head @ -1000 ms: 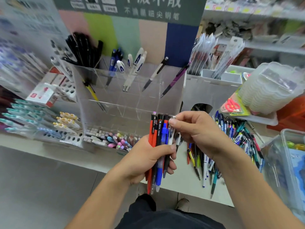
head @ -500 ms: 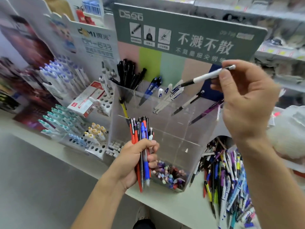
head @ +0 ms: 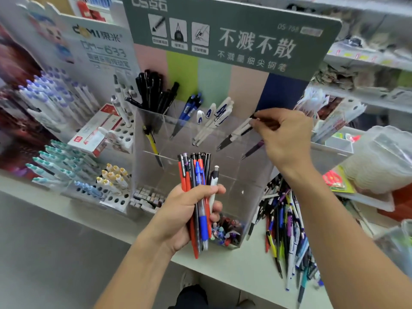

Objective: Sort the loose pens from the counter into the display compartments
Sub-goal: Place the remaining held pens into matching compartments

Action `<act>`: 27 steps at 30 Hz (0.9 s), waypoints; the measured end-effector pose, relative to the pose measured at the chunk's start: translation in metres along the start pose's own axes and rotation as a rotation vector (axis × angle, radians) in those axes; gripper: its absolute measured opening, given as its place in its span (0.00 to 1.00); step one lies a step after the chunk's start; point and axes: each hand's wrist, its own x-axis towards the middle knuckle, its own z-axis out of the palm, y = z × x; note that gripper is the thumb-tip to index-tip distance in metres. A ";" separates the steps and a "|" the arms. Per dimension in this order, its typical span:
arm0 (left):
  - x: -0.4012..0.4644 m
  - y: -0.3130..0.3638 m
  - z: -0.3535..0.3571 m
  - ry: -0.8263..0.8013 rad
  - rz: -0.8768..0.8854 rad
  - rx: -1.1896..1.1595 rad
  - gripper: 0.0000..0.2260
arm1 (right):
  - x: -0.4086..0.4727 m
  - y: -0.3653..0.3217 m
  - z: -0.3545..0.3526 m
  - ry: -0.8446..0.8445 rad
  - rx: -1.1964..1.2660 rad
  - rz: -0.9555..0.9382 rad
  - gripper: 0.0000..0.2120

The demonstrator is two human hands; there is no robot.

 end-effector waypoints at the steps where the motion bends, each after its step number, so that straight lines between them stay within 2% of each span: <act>1: 0.000 0.000 0.001 0.003 0.000 0.031 0.04 | -0.004 -0.003 -0.002 0.018 -0.008 -0.005 0.09; 3: 0.000 0.000 0.003 0.000 -0.001 0.083 0.06 | -0.020 -0.014 -0.011 0.068 0.016 0.006 0.08; 4: -0.001 -0.001 0.004 -0.005 0.002 0.090 0.07 | -0.032 -0.021 -0.017 0.037 0.041 0.040 0.06; 8: -0.002 -0.005 0.006 -0.035 0.021 0.097 0.09 | -0.080 -0.035 -0.022 -0.483 0.199 0.310 0.09; 9: -0.002 -0.008 0.007 -0.034 0.017 0.108 0.09 | -0.086 -0.031 -0.018 -0.502 0.266 0.355 0.08; 11: -0.003 -0.010 0.010 0.013 -0.001 0.106 0.09 | -0.086 -0.023 -0.014 -0.424 0.366 0.429 0.08; 13: -0.002 -0.013 0.013 0.045 -0.010 0.115 0.06 | -0.079 -0.022 -0.014 -0.416 0.315 0.398 0.08; 15: -0.001 -0.015 0.015 0.038 -0.002 0.144 0.11 | -0.071 -0.024 -0.013 -0.460 0.219 0.324 0.08; 17: -0.002 -0.014 0.019 0.035 0.007 0.160 0.13 | -0.066 -0.027 -0.013 -0.500 0.223 0.301 0.08; 19: -0.002 -0.012 0.021 0.031 0.020 0.088 0.07 | -0.064 -0.029 -0.015 -0.530 0.262 0.298 0.07; 21: -0.004 -0.010 0.020 0.036 0.025 -0.046 0.06 | -0.058 -0.032 -0.024 -0.455 0.384 0.305 0.06; 24: -0.005 -0.007 0.010 0.060 0.023 -0.021 0.08 | -0.039 -0.031 -0.045 -0.071 0.530 0.171 0.04; 26: -0.006 -0.005 0.004 0.045 0.002 0.037 0.10 | -0.023 -0.027 -0.049 0.179 0.535 0.055 0.04; 27: -0.006 -0.005 0.002 0.026 -0.008 0.058 0.10 | -0.016 -0.025 -0.046 0.248 0.499 0.007 0.04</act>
